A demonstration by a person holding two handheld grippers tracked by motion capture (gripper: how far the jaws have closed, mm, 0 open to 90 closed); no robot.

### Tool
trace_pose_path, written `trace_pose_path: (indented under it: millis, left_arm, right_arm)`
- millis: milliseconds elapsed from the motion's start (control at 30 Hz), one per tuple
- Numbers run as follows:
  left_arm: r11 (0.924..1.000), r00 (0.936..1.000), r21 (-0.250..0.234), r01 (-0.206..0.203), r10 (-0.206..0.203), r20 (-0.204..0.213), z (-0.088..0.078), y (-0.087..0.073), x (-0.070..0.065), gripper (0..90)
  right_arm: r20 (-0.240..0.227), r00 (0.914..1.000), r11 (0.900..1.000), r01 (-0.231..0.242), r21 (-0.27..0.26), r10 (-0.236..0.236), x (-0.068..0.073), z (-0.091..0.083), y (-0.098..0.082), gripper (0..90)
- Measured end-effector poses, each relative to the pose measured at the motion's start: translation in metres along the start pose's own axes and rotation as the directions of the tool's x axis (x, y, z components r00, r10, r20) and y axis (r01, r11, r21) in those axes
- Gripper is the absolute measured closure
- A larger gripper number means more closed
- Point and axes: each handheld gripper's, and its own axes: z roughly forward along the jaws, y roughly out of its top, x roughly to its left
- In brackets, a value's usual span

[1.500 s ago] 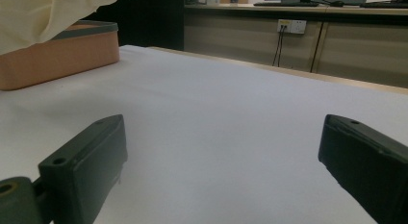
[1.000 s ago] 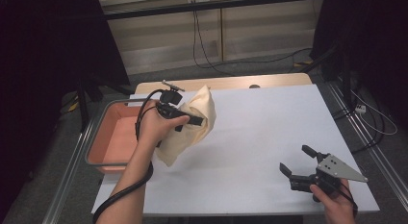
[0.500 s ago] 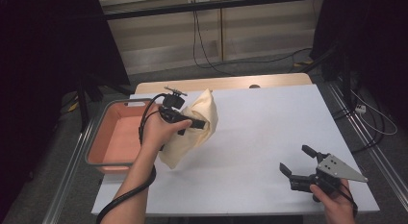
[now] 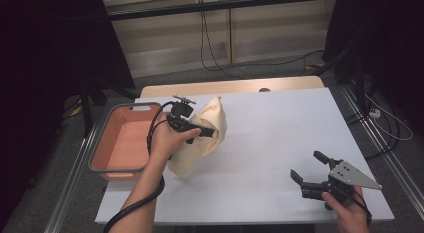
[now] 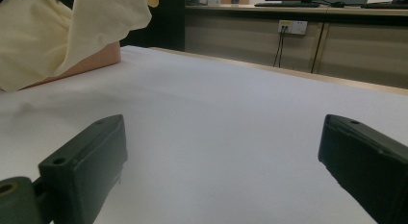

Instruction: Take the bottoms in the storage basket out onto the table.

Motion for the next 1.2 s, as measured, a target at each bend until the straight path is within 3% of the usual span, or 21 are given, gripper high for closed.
trace_pose_path:
  millis: [1200]
  left_arm:
    - [0.9998, 0.9999, -0.017, -0.003, 0.002, -0.017, 0.019, -0.014, 0.003, 49.0]
  right_arm:
    - [0.002, 1.0, 1.0, 0.0, 0.001, 0.0, 0.0, 0.0, 0.0, 3.0]
